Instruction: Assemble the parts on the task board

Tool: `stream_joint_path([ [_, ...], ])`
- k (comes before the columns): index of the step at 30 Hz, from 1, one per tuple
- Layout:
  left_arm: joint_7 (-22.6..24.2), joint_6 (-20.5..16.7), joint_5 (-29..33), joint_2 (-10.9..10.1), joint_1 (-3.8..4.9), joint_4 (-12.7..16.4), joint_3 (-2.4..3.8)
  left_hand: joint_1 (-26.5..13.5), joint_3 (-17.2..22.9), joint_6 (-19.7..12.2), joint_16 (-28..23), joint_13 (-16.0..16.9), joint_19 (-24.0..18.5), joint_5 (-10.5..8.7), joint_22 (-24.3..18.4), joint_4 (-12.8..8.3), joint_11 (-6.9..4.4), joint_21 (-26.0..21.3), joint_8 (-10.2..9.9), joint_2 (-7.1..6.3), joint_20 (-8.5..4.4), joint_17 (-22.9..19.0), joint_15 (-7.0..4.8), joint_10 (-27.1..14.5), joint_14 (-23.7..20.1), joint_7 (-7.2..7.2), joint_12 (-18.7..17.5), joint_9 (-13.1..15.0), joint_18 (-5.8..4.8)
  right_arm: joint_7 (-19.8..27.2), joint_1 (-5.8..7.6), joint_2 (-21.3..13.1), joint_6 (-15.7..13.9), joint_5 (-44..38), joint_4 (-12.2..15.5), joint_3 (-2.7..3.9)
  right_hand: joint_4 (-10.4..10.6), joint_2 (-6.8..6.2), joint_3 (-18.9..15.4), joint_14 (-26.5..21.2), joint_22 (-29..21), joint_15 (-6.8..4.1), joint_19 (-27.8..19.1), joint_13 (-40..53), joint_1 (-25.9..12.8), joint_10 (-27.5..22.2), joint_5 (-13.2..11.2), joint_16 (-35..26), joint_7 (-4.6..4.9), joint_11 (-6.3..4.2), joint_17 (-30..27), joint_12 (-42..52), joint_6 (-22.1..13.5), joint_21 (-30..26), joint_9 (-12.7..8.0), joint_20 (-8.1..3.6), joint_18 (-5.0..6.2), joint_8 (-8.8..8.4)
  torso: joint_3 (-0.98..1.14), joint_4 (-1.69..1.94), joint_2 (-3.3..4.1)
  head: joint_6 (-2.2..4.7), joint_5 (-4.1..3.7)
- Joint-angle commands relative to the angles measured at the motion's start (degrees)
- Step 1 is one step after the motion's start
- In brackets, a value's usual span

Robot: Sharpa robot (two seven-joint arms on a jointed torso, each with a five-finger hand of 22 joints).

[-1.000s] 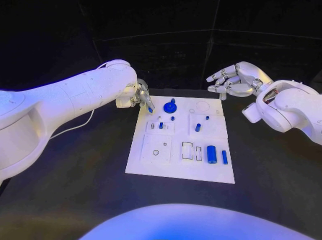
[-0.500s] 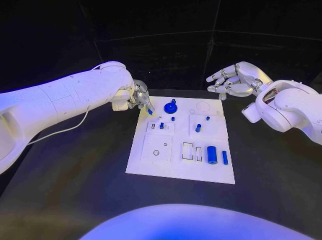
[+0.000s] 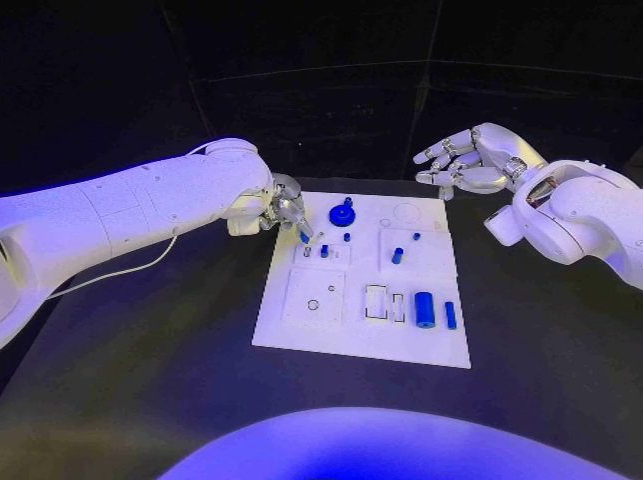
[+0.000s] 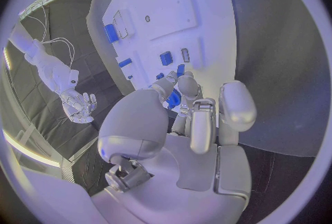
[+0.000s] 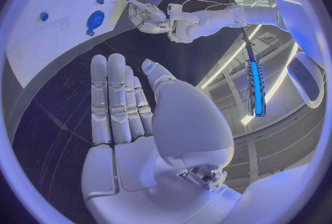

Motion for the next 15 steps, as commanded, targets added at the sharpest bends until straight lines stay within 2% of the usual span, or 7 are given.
stream_joint_path([
  [1,0.6,-1.2,-0.6,-0.1,-0.06,0.2,-0.27,0.2,7.6,0.4,0.2,-0.1,0.5,0.12,0.0,-7.2,-0.1,0.4,0.3,0.26,0.04,11.8,0.03,0.5,5.2,-0.17,-0.2,0.1,-1.1,0.7,0.12,0.1,0.1,-0.1,0.0,0.04,0.2,0.14,0.1,-0.3,-0.1,0.01,0.2,-0.1,0.1,-0.4,0.2,-0.3,-0.04,-0.07,0.1,0.3,-0.3,-0.4,0.1,0.04,0.72,0.15,0.0,-0.01,-0.05,0.01,0.1],
  [6,0.5,-1.2,-0.6,-0.1,-0.29,0.4,-0.58,0.1,7.9,0.5,0.3,0.0,0.5,0.15,0.1,-7.3,-0.11,0.4,0.3,0.15,0.03,11.8,0.01,0.6,5.3,-0.17,-0.3,0.2,-1.1,0.7,0.12,0.1,0.2,-0.1,-0.1,0.04,0.2,0.14,0.1,-0.3,-0.1,0.01,0.2,-0.1,0.1,-0.4,0.2,-0.3,-0.04,-0.07,0.1,0.3,-0.3,-0.4,0.1,0.04,0.72,0.15,0.0,-0.03,0.01,-0.02,0.1],
  [15,0.1,-1.0,-0.6,0.1,-0.59,0.6,-0.72,0.1,7.9,0.5,0.3,0.0,0.5,0.15,0.1,-7.3,-0.11,0.4,0.3,0.15,0.03,11.8,0.01,0.6,5.3,-0.17,-0.3,0.2,-1.1,0.8,0.11,0.3,0.3,-0.1,-0.1,0.04,0.3,0.17,0.1,-0.3,-0.1,0.01,0.2,-0.1,0.1,-0.4,0.4,-0.3,-0.03,-0.06,0.1,0.4,-0.3,-0.5,0.1,0.03,0.71,0.21,0.0,-0.05,0.04,-0.02,0.17],
])
